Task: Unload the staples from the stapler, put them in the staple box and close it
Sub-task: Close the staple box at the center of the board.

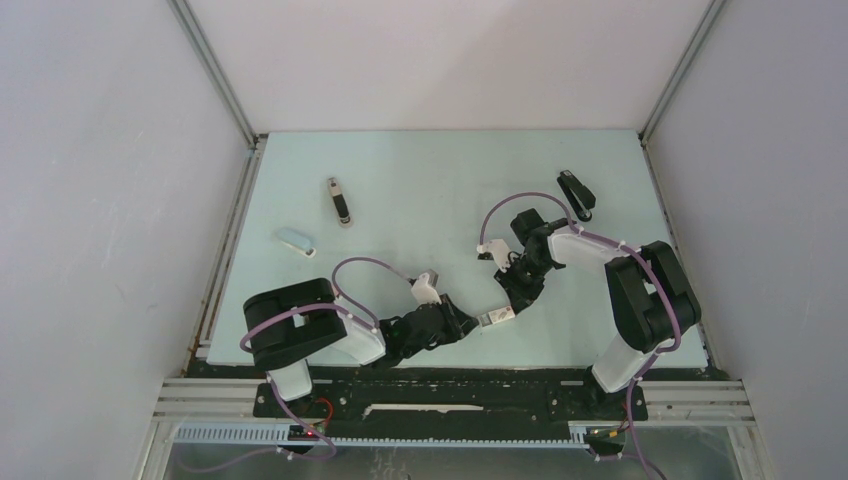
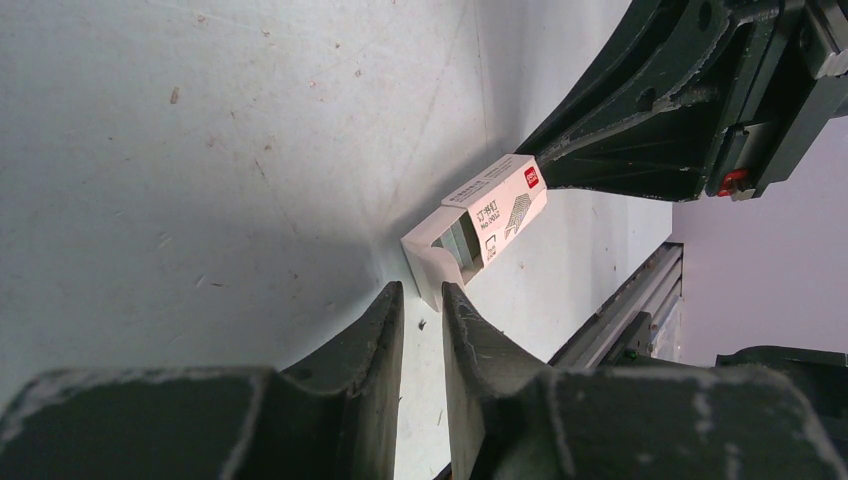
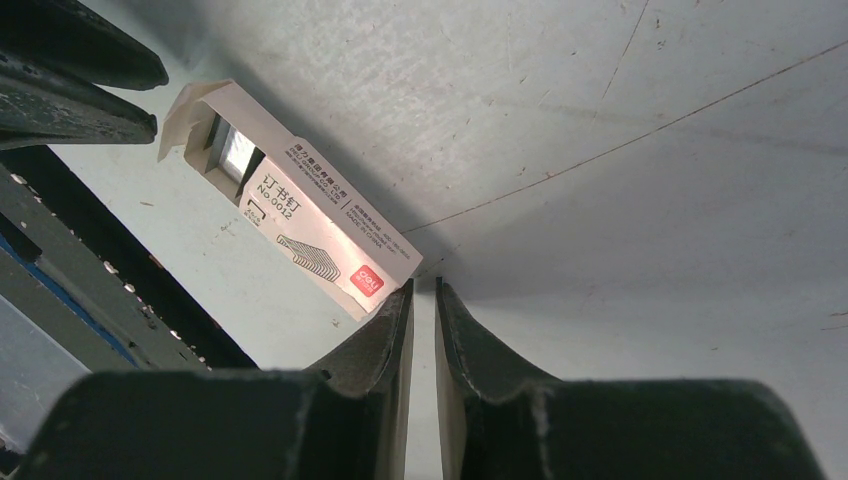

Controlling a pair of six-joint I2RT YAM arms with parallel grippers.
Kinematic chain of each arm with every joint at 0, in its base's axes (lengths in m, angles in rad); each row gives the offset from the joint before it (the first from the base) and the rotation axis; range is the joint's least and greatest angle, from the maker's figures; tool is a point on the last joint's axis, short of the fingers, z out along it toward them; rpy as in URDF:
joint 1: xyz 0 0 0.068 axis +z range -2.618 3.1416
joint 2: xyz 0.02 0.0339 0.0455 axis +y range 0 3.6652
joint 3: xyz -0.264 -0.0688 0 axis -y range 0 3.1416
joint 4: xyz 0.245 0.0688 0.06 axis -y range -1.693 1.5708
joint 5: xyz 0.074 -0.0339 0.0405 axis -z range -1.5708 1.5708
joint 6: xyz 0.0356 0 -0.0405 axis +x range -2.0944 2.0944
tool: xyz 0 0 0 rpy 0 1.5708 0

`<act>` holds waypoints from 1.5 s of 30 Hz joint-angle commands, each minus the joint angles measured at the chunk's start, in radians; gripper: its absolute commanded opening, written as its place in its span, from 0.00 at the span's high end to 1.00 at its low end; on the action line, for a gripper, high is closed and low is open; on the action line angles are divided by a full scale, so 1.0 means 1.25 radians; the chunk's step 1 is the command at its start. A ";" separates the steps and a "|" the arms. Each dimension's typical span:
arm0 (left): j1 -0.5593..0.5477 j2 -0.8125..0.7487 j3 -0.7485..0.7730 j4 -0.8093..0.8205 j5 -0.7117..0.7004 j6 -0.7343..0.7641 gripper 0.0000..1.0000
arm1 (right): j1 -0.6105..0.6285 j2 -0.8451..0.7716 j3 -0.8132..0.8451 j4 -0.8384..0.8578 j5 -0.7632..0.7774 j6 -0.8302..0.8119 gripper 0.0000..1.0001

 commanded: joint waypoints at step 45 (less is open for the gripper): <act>0.016 0.053 0.071 -0.019 0.001 -0.007 0.74 | 0.015 0.012 0.023 -0.003 0.002 0.005 0.79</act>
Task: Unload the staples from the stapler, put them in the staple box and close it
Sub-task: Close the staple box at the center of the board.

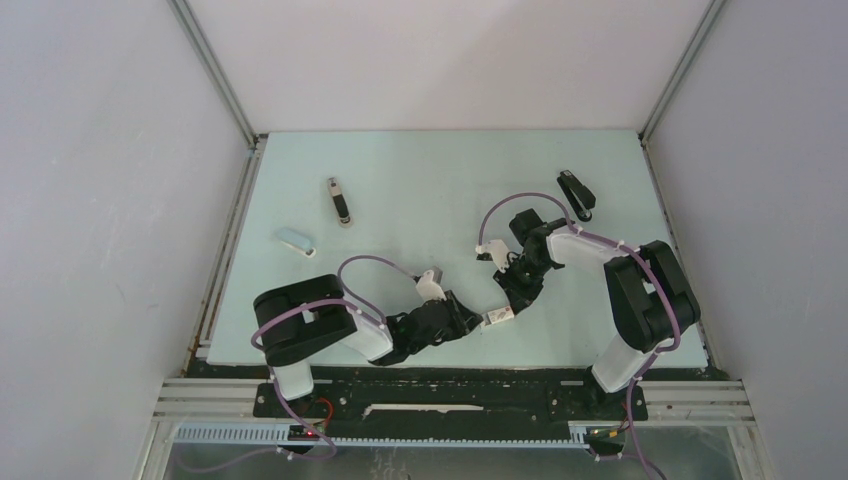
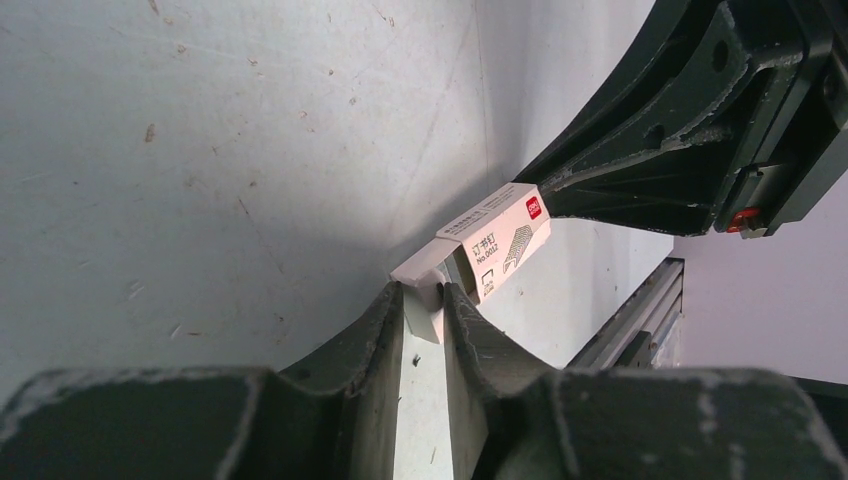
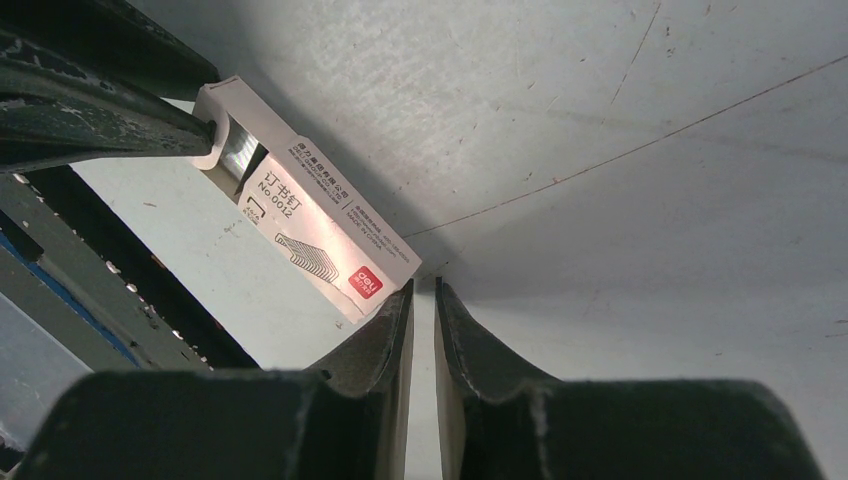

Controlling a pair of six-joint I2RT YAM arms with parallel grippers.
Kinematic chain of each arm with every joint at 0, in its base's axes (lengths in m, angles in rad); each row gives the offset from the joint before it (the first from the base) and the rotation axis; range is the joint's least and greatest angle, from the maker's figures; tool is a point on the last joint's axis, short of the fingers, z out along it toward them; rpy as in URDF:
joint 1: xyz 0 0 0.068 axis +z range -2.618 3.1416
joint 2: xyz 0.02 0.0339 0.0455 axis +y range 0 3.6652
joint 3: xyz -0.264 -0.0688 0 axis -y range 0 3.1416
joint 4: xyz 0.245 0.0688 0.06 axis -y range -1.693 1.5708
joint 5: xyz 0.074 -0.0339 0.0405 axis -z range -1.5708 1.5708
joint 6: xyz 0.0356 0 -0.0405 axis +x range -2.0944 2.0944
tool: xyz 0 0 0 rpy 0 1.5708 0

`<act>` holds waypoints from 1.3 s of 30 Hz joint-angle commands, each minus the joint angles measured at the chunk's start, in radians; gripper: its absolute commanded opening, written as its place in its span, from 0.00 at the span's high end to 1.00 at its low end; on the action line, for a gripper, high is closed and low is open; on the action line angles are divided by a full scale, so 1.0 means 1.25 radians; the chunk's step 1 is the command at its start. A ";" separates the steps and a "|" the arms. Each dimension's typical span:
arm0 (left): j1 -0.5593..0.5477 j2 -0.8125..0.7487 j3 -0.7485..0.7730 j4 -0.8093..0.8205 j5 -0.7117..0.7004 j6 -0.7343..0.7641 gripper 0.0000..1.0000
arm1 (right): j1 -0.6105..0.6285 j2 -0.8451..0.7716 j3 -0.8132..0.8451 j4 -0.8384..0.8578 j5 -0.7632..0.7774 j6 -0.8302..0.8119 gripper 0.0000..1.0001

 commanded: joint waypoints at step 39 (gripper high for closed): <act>0.002 -0.061 0.001 0.009 0.000 0.028 0.78 | 0.012 0.015 0.020 -0.001 0.004 0.004 0.79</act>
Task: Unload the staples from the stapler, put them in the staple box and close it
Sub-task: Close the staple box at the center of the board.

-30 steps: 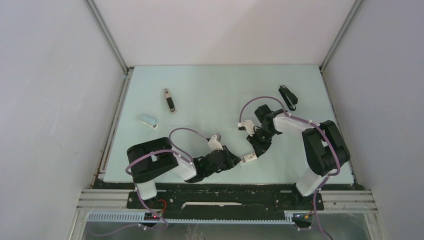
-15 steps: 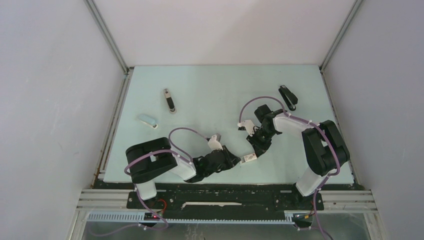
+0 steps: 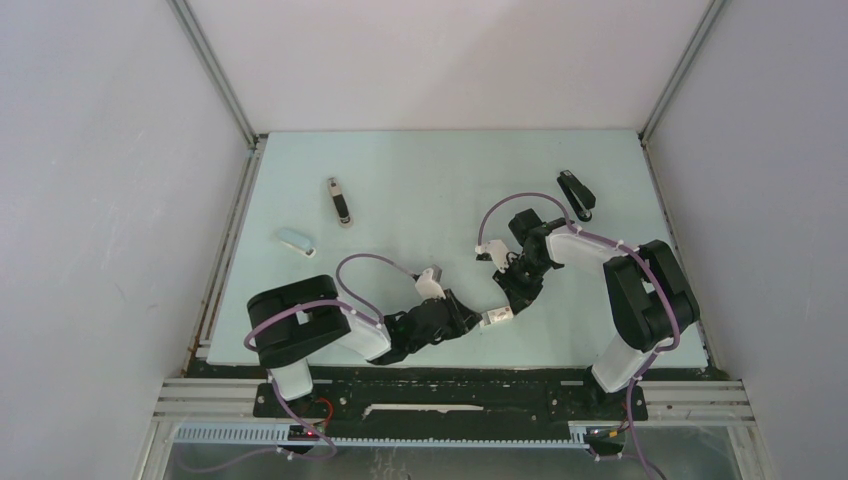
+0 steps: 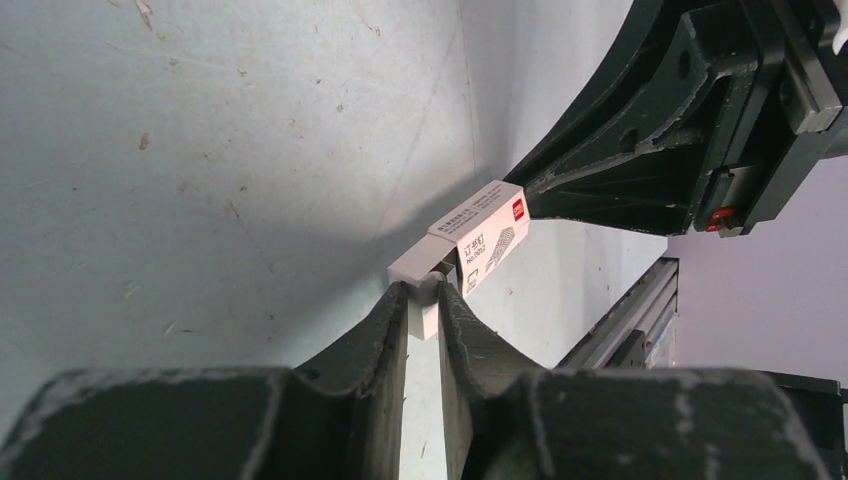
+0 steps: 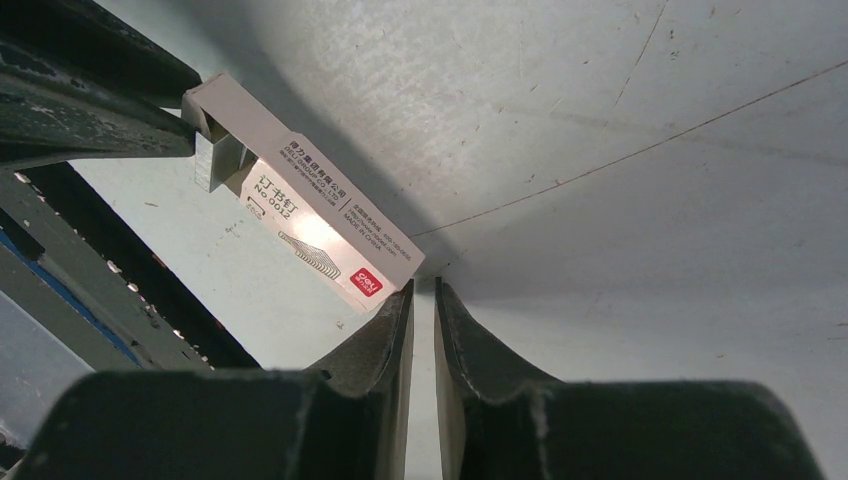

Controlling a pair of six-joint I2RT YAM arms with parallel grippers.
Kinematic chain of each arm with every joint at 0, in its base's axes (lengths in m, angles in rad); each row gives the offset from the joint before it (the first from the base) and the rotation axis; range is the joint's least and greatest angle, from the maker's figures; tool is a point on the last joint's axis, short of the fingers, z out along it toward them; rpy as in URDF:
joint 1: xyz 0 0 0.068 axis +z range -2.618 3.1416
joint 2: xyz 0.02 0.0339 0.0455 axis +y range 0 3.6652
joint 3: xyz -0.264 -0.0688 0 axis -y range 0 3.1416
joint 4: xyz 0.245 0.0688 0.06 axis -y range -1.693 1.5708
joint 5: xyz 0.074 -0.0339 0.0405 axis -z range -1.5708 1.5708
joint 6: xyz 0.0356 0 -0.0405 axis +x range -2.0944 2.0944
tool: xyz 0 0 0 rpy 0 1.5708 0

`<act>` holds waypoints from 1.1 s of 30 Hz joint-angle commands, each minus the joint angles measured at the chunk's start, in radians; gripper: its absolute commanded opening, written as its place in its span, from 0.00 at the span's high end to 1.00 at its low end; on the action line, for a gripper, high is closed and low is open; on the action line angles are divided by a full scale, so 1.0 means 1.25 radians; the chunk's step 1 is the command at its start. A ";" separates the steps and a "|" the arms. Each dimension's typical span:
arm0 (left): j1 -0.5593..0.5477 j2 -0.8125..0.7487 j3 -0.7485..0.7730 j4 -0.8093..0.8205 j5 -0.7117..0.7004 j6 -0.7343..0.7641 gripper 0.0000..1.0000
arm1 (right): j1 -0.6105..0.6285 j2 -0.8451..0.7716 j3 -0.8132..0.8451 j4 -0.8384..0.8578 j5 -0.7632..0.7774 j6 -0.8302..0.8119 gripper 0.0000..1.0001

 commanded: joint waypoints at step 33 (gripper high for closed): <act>0.004 -0.016 -0.034 0.111 0.012 0.060 0.65 | 0.009 0.011 0.017 0.002 0.005 0.006 0.79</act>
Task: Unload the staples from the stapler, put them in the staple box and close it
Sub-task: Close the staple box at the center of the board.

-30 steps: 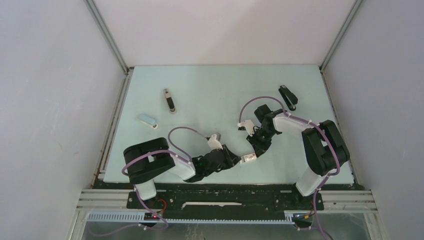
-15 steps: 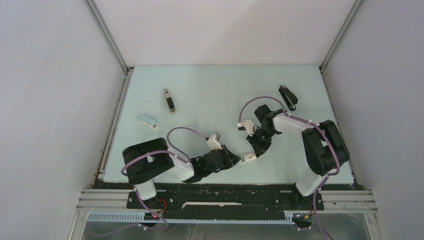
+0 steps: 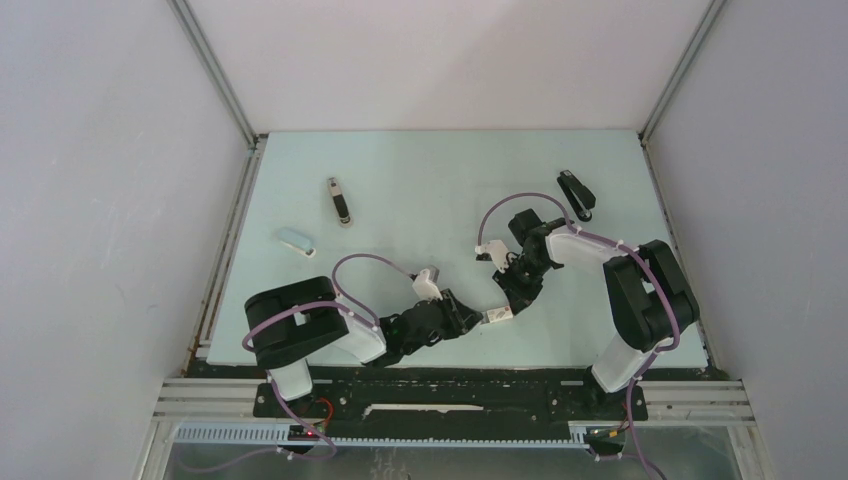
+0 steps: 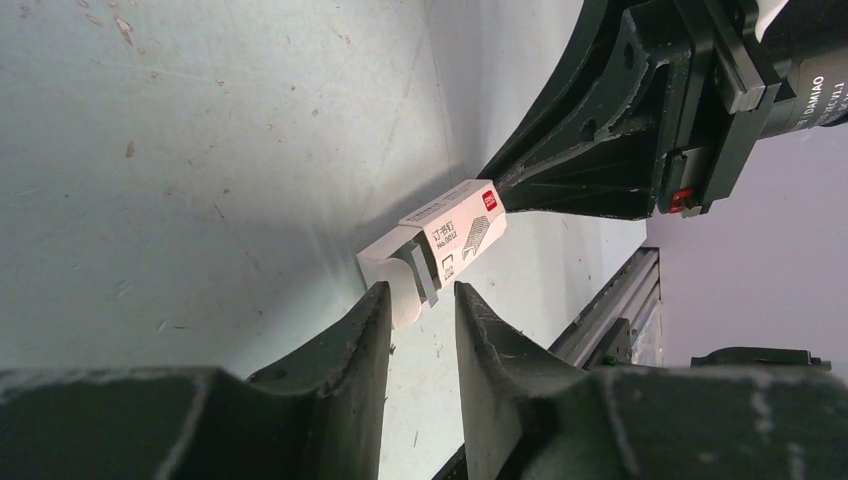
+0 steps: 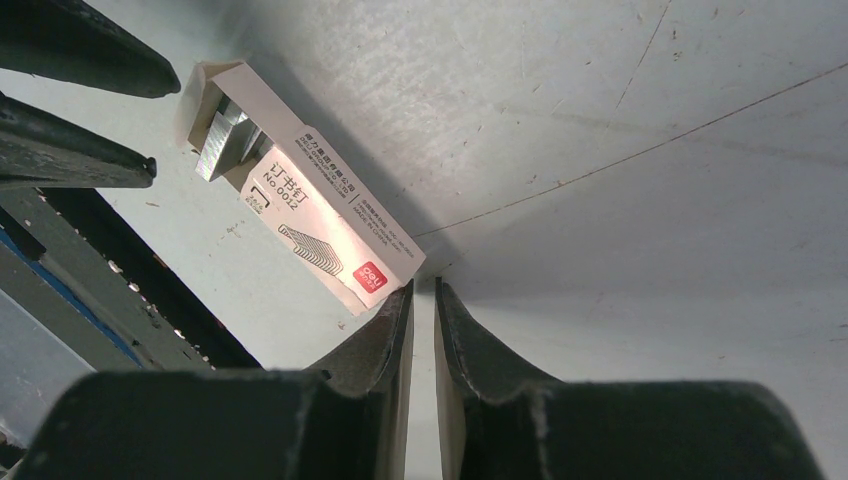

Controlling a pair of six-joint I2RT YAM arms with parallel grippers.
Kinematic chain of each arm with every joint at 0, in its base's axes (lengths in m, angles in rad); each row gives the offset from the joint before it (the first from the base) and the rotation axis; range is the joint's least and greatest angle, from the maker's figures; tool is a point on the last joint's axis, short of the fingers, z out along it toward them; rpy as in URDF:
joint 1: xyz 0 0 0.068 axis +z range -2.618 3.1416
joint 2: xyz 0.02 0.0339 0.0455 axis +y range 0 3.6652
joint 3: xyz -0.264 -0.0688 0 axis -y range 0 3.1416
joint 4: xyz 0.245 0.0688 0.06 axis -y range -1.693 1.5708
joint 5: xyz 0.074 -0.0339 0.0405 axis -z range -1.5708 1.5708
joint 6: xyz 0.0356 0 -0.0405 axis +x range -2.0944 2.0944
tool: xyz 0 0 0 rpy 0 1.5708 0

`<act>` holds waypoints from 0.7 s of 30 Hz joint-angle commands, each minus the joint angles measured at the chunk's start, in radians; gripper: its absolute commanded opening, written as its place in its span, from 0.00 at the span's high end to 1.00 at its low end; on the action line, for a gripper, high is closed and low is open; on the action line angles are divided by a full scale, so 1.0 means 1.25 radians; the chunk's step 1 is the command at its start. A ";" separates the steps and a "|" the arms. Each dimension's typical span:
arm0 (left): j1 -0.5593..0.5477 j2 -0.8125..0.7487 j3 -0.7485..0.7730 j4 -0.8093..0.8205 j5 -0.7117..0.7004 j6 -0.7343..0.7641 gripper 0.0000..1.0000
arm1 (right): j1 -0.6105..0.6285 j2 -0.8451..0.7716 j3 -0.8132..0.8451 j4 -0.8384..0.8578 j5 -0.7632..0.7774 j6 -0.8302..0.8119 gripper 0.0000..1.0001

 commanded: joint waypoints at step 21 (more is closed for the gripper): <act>0.008 0.013 0.074 -0.114 0.004 0.043 0.66 | 0.009 0.010 0.017 0.000 0.004 0.005 0.79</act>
